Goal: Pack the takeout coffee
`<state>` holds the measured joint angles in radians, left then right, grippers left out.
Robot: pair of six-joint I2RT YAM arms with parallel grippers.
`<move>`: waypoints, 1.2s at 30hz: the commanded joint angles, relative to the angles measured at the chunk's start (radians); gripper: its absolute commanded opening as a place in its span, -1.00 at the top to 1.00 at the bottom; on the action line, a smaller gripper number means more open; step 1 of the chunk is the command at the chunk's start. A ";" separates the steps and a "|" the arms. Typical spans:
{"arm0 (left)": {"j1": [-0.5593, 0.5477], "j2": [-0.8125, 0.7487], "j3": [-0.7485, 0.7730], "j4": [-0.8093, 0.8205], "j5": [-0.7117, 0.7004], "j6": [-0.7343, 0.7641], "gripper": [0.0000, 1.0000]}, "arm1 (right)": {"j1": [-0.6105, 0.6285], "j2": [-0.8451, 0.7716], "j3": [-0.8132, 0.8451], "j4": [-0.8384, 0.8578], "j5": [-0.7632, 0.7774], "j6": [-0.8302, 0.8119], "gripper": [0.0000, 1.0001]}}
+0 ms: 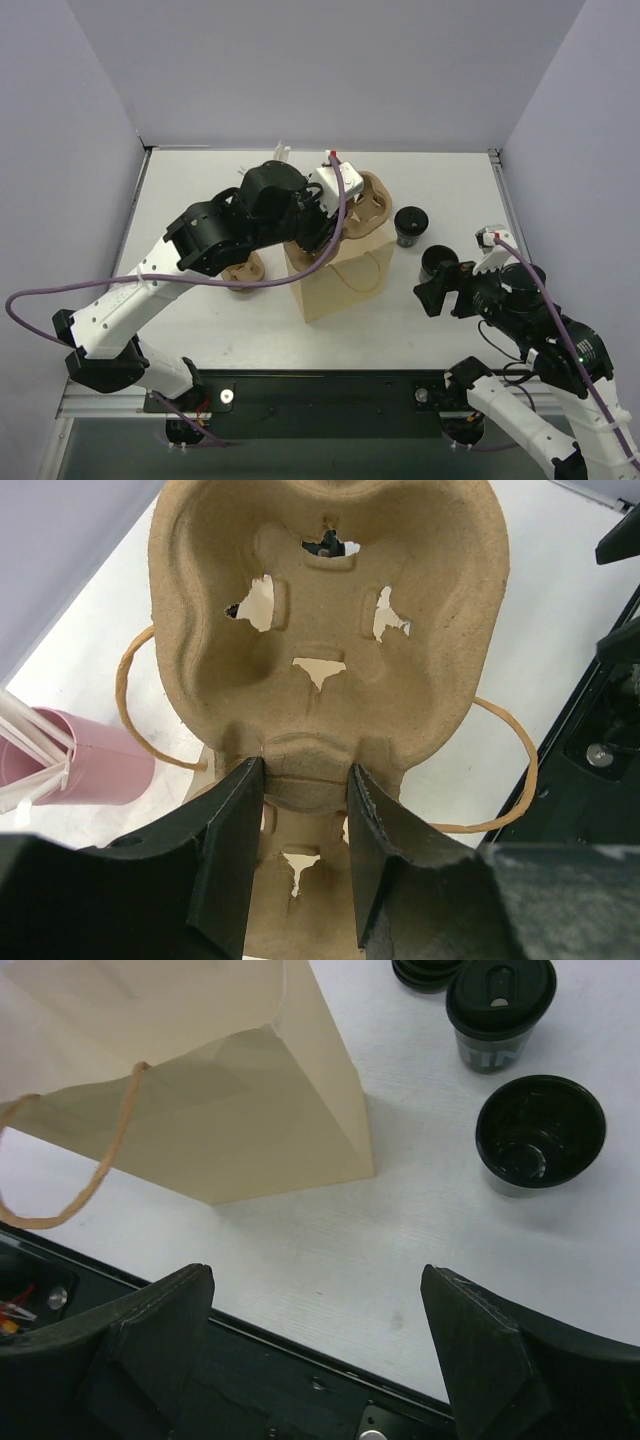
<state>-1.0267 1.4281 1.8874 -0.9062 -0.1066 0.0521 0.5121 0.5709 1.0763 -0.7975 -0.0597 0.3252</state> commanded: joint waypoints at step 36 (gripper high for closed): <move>0.010 0.158 0.012 0.021 0.035 0.092 0.59 | 0.052 0.125 -0.182 0.534 -0.272 0.488 0.06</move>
<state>-1.0252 1.6012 1.9095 -0.9012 -0.0738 0.1356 0.5518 0.6857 0.9028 -0.3264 -0.3443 0.8097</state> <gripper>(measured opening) 0.456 0.514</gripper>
